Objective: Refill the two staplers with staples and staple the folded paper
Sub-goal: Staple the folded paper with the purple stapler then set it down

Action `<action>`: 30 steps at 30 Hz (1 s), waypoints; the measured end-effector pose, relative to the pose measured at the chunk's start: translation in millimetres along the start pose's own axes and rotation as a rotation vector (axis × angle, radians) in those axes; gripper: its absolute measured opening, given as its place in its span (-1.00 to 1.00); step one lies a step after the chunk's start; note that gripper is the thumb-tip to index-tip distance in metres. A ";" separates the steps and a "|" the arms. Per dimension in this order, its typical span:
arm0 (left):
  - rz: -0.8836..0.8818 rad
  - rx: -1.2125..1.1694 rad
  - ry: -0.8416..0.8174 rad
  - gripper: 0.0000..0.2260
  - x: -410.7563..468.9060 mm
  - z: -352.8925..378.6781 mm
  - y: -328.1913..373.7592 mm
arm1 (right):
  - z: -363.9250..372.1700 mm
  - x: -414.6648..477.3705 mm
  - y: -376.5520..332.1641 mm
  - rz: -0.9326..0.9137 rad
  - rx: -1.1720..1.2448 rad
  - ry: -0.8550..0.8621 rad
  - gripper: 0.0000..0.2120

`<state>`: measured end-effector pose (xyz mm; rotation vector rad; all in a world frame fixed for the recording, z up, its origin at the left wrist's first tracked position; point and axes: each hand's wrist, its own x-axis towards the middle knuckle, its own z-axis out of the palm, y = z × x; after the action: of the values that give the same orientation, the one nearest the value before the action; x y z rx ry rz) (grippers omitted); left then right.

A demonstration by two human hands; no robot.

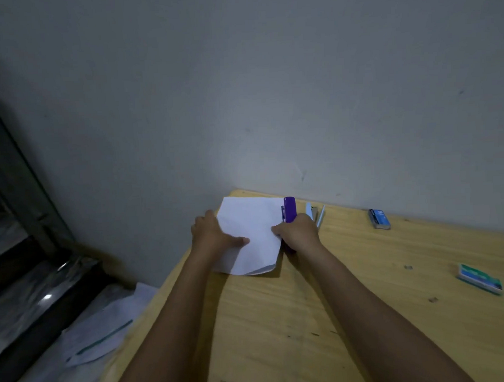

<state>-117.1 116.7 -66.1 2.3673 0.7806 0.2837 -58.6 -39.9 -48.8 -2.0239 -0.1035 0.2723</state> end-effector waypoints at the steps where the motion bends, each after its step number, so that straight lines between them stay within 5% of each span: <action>1: -0.039 -0.101 0.004 -0.14 -2.4 -2.7 -3.6 | 3.0 -1.1 0.4 0.015 0.061 -0.012 -0.88; 6: -0.183 -0.581 0.043 -0.53 -11.3 -9.7 -14.1 | -0.3 -10.9 6.6 0.043 0.375 -0.024 -0.82; 10: -0.140 -0.872 -0.121 -0.93 -30.6 -22.0 7.7 | -32.9 -17.2 4.7 0.025 0.473 0.001 -0.73; 18: 0.112 -0.964 -0.289 -0.89 -69.7 -5.6 78.8 | -130.6 -38.9 23.6 -0.093 0.541 0.139 -0.78; 30: 0.295 -1.071 -0.202 -0.71 -102.4 53.7 140.7 | -213.8 -71.3 67.1 -0.026 0.997 0.096 -0.96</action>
<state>-113.8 -59.8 -21.5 1.4336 0.0887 0.4369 -80.2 -270.2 -6.0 -1.0407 0.0625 0.1568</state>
